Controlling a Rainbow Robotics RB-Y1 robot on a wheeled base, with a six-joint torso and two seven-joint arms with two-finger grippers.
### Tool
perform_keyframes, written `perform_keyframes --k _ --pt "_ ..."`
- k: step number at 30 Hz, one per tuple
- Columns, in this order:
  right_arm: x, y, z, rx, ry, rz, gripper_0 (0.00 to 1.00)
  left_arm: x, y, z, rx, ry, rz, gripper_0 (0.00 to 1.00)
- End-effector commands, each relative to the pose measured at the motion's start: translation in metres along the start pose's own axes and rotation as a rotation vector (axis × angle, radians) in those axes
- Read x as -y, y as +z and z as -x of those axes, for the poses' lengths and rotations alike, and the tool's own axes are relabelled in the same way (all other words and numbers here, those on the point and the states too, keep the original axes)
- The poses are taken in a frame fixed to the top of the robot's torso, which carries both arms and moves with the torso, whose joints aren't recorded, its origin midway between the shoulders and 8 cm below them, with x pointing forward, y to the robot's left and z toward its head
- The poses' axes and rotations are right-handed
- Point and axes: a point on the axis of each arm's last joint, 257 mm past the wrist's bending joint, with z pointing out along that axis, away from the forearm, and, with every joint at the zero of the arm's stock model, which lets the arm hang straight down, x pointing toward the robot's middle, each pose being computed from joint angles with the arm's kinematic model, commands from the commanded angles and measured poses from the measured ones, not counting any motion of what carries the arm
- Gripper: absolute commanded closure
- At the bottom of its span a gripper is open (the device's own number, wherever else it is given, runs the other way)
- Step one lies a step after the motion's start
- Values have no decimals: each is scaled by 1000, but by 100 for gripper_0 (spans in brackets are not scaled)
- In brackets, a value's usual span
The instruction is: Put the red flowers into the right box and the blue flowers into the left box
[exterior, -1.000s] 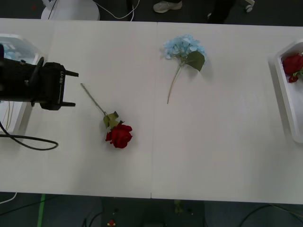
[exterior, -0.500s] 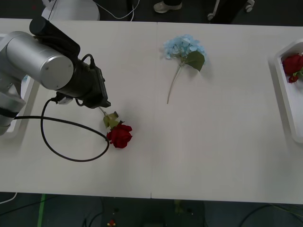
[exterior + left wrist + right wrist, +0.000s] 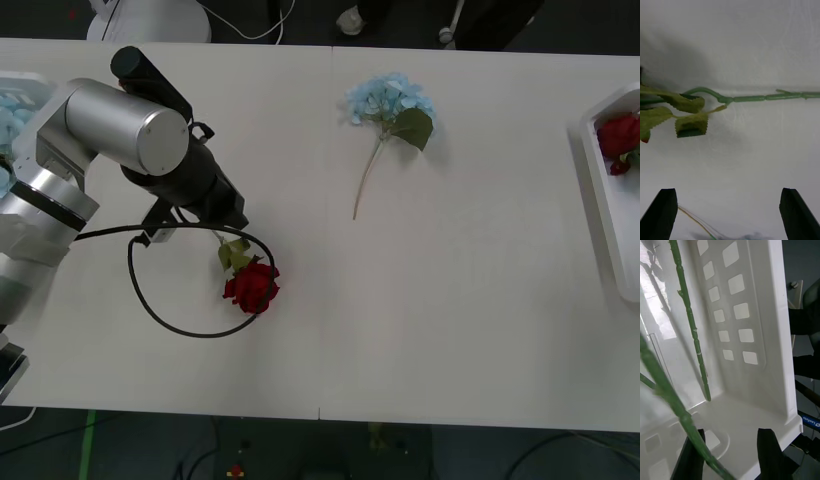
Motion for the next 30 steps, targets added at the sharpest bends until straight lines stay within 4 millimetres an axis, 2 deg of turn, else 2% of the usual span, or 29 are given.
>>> perform_keyframes --k 1,4,7,8,10,15,17,19,21,22,23,24,25,26,27,28,29,30 --pt "4 -17 36 65 8 5 8 -18 4 -10 43 -80 -25 21" --pt "11 -26 50 87 17 15 3 -24 10 9 117 -99 -31 21" --pt "12 -32 57 88 30 38 2 -28 13 14 134 -102 -22 21" --pt "9 -43 65 81 53 79 1 -29 15 18 140 -110 -17 21" --pt "0 -59 75 68 66 137 1 -30 18 25 151 -114 -18 20" --pt "-48 -109 104 49 79 314 1 -29 27 49 190 -121 -32 18" --pt "-78 -133 117 55 46 388 0 -30 31 59 204 -120 -33 18" --pt "-102 -147 124 62 11 431 0 -30 32 61 207 -118 -38 17" --pt "-145 -168 126 41 6 506 1 -31 34 61 209 -113 -45 17" --pt "-157 -174 127 39 3 527 0 -31 35 60 209 -111 -48 17" --pt "-187 -188 128 36 -7 570 0 -30 35 58 206 -116 -55 17" --pt "-197 -193 127 33 -9 583 0 -29 36 59 208 -121 -56 17" --pt "-197 -193 127 33 -9 583 0 -29 36 59 208 -121 -56 17" --pt "-237 -213 126 23 -14 631 0 -27 38 53 195 -138 -58 17" --pt "-259 -224 124 17 -16 658 0 -26 38 51 189 -140 -55 17" --pt "-270 -230 123 13 -18 669 0 -25 38 49 183 -139 -55 17" --pt "-295 -243 121 4 -23 690 0 -23 38 46 173 -144 -53 17" --pt "-306 -248 120 2 -28 697 0 -21 37 44 166 -148 -55 17"
